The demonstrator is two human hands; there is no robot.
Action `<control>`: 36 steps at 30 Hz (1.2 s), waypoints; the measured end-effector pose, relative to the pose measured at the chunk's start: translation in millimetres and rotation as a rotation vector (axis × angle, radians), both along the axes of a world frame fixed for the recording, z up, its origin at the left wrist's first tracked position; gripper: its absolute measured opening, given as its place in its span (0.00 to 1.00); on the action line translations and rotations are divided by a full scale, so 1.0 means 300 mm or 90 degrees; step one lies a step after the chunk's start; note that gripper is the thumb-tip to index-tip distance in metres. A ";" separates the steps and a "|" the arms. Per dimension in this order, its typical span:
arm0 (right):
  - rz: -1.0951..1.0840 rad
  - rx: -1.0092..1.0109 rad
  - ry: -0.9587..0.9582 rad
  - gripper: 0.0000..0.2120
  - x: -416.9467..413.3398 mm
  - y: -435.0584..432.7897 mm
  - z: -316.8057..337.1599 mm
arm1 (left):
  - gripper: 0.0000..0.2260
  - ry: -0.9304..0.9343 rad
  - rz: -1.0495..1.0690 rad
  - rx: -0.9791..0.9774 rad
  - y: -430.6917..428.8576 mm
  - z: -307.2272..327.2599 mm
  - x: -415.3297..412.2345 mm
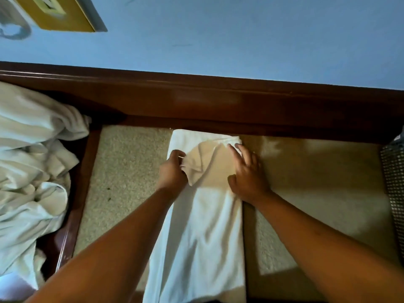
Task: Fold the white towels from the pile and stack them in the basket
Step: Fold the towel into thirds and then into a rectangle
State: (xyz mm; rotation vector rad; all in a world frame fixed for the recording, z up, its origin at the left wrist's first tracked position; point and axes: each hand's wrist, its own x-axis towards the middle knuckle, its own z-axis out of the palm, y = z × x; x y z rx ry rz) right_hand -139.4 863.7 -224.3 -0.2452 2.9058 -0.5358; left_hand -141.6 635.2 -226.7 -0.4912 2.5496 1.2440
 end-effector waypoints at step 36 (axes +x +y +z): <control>0.015 -0.018 0.123 0.17 -0.327 0.096 -0.214 | 0.06 0.031 0.096 0.184 -0.104 -0.128 -0.253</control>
